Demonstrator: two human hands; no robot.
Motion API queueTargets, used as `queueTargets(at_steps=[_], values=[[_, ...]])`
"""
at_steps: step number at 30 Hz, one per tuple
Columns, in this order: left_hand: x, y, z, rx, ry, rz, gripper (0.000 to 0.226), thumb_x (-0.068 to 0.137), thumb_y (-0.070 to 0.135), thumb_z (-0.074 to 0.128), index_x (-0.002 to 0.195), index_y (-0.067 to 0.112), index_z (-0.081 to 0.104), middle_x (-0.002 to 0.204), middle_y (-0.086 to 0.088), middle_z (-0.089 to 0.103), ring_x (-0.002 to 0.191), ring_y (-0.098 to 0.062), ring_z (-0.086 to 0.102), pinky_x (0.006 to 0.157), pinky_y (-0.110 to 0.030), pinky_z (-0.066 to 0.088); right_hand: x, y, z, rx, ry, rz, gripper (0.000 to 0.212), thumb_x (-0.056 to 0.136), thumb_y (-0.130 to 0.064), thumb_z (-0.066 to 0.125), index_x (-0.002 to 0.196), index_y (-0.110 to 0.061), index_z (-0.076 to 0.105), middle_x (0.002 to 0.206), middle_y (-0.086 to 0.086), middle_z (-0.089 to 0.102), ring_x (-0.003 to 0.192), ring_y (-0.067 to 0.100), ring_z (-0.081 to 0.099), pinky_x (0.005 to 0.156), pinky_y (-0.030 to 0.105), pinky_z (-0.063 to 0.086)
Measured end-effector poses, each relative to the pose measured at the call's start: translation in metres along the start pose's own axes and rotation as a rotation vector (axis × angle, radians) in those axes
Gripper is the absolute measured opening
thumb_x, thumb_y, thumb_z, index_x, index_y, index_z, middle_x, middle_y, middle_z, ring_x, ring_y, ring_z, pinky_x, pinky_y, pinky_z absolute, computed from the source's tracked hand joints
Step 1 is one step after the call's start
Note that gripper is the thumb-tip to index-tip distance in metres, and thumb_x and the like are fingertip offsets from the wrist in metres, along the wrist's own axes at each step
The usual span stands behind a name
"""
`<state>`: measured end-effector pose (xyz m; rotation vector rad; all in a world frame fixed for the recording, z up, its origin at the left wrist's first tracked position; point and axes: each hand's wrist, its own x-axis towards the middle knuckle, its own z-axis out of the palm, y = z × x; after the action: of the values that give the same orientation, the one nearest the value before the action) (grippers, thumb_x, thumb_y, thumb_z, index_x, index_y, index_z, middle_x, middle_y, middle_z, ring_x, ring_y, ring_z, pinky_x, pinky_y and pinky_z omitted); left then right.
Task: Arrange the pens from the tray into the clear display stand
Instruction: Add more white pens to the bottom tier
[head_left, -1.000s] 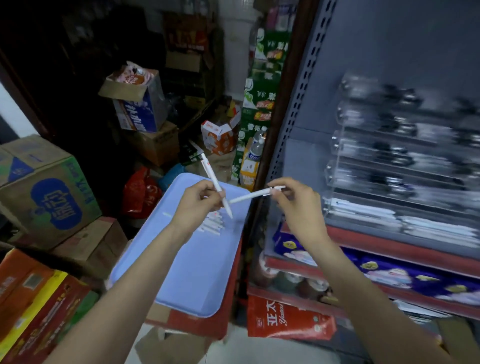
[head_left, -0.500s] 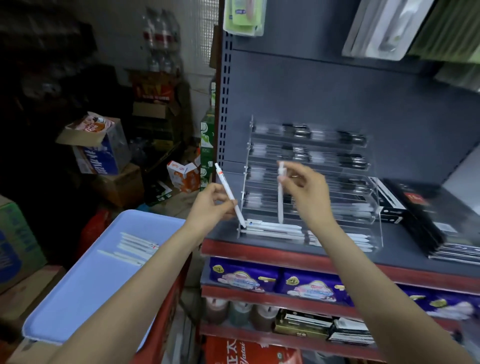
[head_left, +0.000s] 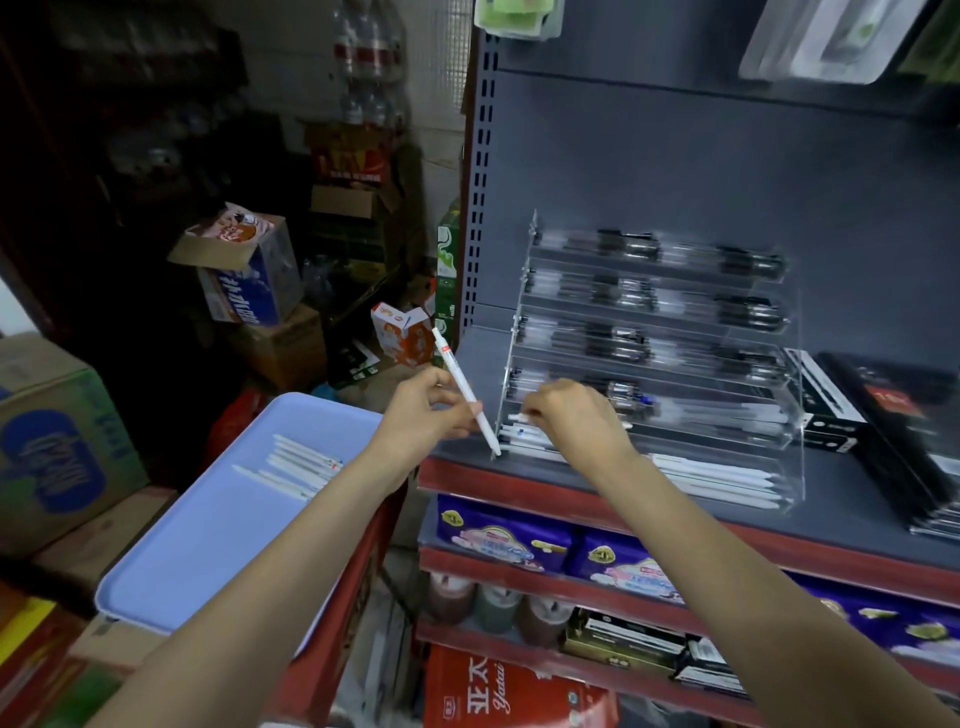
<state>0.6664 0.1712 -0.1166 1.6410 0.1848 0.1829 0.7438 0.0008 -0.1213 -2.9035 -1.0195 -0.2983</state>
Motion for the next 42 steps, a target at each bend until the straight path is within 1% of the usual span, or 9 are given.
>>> queueTargets(at_steps=[7, 11, 15, 18, 24, 28, 31, 36, 42], values=[[0.0, -0.002, -0.001, -0.057, -0.02, 0.0, 0.016, 0.081, -0.001, 0.067, 0.087, 0.01, 0.055, 0.087, -0.012, 0.068, 0.067, -0.013, 0.071, 0.07, -0.026, 0.058, 0.0, -0.004, 0.018, 0.018, -0.038, 0.015, 0.018, 0.088, -0.005, 0.057, 0.102, -0.012, 0.066, 0.098, 0.007, 0.065, 0.093, 0.029, 0.062, 0.079, 0.039, 0.053], [0.001, 0.001, 0.004, -0.082, -0.028, -0.004, 0.016, 0.081, -0.004, 0.066, 0.084, 0.009, 0.057, 0.096, -0.022, 0.067, 0.069, -0.015, 0.071, 0.071, -0.027, 0.059, -0.011, 0.001, -0.002, 0.324, -0.01, 0.063, 0.026, 0.092, -0.006, 0.052, 0.114, -0.01, 0.067, 0.114, 0.009, 0.068, 0.107, 0.024, 0.062, 0.098, 0.031, 0.045], [0.001, 0.006, 0.018, -0.154, -0.038, -0.021, 0.015, 0.08, -0.006, 0.065, 0.085, 0.005, 0.057, 0.09, -0.02, 0.065, 0.065, -0.014, 0.071, 0.064, -0.022, 0.058, -0.034, 0.005, -0.023, 0.632, 0.146, 0.197, 0.021, 0.091, -0.014, 0.058, 0.109, -0.013, 0.069, 0.108, 0.001, 0.07, 0.098, 0.012, 0.064, 0.089, 0.015, 0.044], [0.0, 0.009, 0.033, -0.209, -0.096, -0.028, 0.014, 0.082, -0.006, 0.064, 0.094, -0.003, 0.057, 0.086, -0.016, 0.067, 0.07, -0.017, 0.072, 0.068, -0.024, 0.058, -0.041, 0.006, -0.03, 0.78, 0.076, 0.184, 0.019, 0.085, -0.021, 0.067, 0.103, -0.015, 0.071, 0.096, -0.001, 0.072, 0.09, 0.012, 0.066, 0.086, 0.023, 0.05], [0.004, 0.006, 0.047, -0.185, -0.023, 0.031, 0.02, 0.083, 0.004, 0.066, 0.097, 0.012, 0.054, 0.09, -0.017, 0.068, 0.071, -0.017, 0.071, 0.065, -0.02, 0.056, -0.058, 0.033, -0.037, 0.636, 0.115, 0.251, 0.016, 0.084, -0.015, 0.067, 0.098, -0.01, 0.074, 0.088, 0.0, 0.069, 0.072, 0.001, 0.058, 0.07, 0.014, 0.043], [0.009, -0.002, 0.044, 0.392, 0.03, 0.227, 0.012, 0.083, 0.015, 0.069, 0.092, 0.012, 0.063, 0.084, -0.002, 0.064, 0.072, -0.006, 0.06, 0.062, -0.005, 0.045, -0.067, 0.051, -0.027, 0.483, 0.127, 0.323, 0.019, 0.083, -0.014, 0.068, 0.1, -0.007, 0.073, 0.1, 0.01, 0.067, 0.093, 0.021, 0.062, 0.076, 0.011, 0.034], [0.01, -0.006, 0.044, 0.647, 0.118, 0.32, 0.015, 0.084, 0.018, 0.068, 0.098, 0.014, 0.063, 0.096, 0.001, 0.056, 0.074, -0.008, 0.054, 0.065, -0.012, 0.039, -0.064, 0.05, -0.019, 0.428, 0.087, 0.33, 0.019, 0.084, -0.013, 0.066, 0.101, -0.007, 0.073, 0.104, 0.012, 0.066, 0.098, 0.025, 0.062, 0.085, 0.026, 0.045], [0.009, -0.012, 0.038, 0.663, 0.189, 0.204, 0.041, 0.086, 0.019, 0.067, 0.124, 0.007, 0.056, 0.113, -0.009, 0.061, 0.091, -0.017, 0.058, 0.078, -0.022, 0.041, -0.062, 0.042, -0.012, 0.28, 0.008, 0.348, 0.025, 0.091, -0.02, 0.059, 0.115, -0.016, 0.064, 0.118, 0.007, 0.059, 0.109, 0.025, 0.057, 0.085, 0.037, 0.05], [0.007, -0.016, 0.034, 0.598, 0.125, 0.153, 0.027, 0.085, 0.018, 0.067, 0.108, 0.004, 0.068, 0.099, -0.011, 0.072, 0.094, -0.018, 0.066, 0.083, -0.019, 0.044, -0.057, 0.035, -0.009, 0.192, 0.03, 0.324, 0.02, 0.091, -0.024, 0.058, 0.108, -0.017, 0.066, 0.113, 0.006, 0.06, 0.103, 0.025, 0.058, 0.08, 0.034, 0.047]])
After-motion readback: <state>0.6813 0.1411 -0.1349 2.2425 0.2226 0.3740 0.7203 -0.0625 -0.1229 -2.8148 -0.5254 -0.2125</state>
